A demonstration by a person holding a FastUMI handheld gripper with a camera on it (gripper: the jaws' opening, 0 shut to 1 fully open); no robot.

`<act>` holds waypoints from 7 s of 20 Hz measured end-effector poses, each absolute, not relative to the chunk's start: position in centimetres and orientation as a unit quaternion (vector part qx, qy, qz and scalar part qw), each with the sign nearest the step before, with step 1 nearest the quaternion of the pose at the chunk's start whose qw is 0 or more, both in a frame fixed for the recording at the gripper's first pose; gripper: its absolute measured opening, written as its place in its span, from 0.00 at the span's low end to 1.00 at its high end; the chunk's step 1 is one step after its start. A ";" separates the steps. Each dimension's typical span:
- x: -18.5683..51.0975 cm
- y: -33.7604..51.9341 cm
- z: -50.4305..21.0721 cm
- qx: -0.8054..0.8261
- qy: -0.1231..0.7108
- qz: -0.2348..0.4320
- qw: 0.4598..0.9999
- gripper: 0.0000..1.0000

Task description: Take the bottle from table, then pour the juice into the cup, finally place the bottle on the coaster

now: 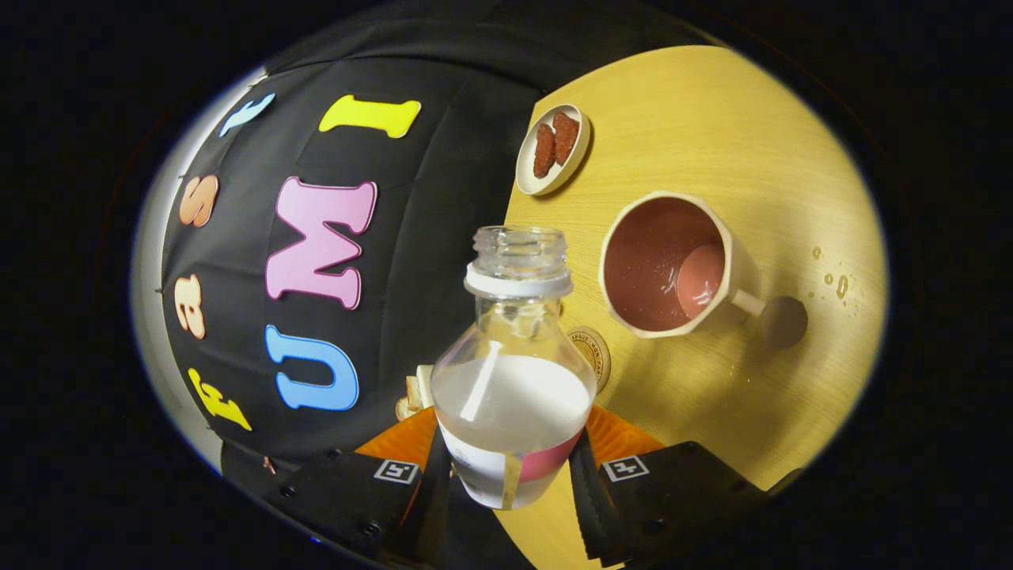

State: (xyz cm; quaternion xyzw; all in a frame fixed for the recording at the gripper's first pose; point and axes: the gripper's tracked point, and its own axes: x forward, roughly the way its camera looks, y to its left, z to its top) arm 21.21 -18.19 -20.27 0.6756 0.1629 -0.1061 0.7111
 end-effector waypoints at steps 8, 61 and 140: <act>21.6 -18.6 -20.2 0.749 0.162 -0.114 0.632 0.69; 23.0 -24.8 -15.0 0.970 0.023 -0.117 0.214 0.69; 30.2 -17.6 -20.0 0.006 0.088 -0.103 0.991 0.69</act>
